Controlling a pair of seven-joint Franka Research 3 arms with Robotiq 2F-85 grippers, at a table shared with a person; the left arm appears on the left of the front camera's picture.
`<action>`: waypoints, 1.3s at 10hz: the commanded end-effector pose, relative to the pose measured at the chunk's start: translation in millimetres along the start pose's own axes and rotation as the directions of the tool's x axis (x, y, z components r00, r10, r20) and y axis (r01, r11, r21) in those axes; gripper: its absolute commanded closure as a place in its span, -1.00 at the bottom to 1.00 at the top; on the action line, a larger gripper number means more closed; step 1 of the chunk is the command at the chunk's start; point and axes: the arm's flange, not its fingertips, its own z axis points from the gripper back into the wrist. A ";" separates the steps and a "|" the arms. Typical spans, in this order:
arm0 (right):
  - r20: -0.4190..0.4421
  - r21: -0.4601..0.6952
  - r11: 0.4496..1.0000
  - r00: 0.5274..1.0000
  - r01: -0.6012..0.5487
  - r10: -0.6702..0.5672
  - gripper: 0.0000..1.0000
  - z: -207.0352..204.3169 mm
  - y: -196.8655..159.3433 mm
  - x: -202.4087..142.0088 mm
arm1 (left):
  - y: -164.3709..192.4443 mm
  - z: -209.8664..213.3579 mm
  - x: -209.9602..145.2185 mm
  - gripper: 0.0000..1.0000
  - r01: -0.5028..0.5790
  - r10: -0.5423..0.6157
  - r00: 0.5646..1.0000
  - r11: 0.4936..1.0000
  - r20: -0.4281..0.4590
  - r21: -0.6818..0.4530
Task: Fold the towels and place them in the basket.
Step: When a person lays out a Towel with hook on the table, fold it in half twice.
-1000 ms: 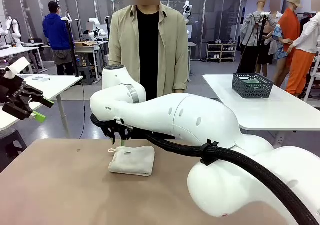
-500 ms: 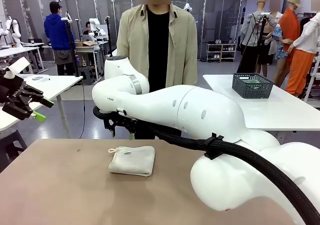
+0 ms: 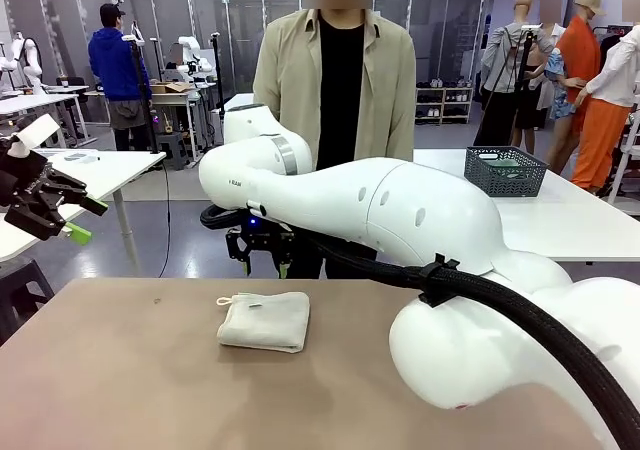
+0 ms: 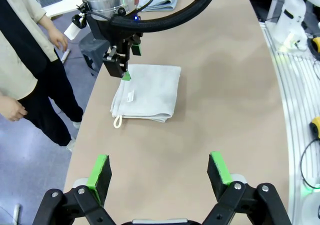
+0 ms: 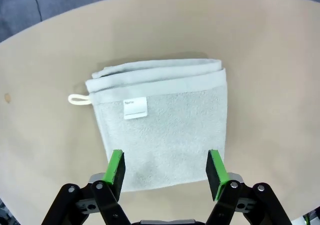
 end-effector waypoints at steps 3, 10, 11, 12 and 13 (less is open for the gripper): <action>0.064 0.011 0.980 0.978 -0.200 0.199 -0.63 -26.6 -140.4 -94.8 | -1.3 1.2 1.1 -0.95 0.007 -0.007 1.000 1.000 0.003 -0.003; -0.125 -0.132 0.952 0.957 -0.278 0.262 -0.63 -55.0 -251.3 -171.2 | -1.3 1.2 1.1 -0.95 0.007 -0.007 1.000 1.000 0.003 -0.003; -0.113 -0.117 0.959 0.963 -0.259 0.247 -0.63 -53.0 -267.6 -179.8 | -1.3 1.2 1.1 -0.95 0.007 -0.007 1.000 1.000 0.003 -0.003; 0.026 -0.023 0.965 0.965 -0.260 0.260 -0.63 -44.7 -276.7 -179.9 | -1.3 1.2 1.1 -0.95 0.007 -0.007 1.000 1.000 0.003 -0.003; 0.160 0.061 0.973 0.965 -0.221 0.209 -0.63 -36.8 -281.6 -171.1 | -1.3 1.2 1.1 -0.95 0.007 -0.007 1.000 1.000 0.003 -0.003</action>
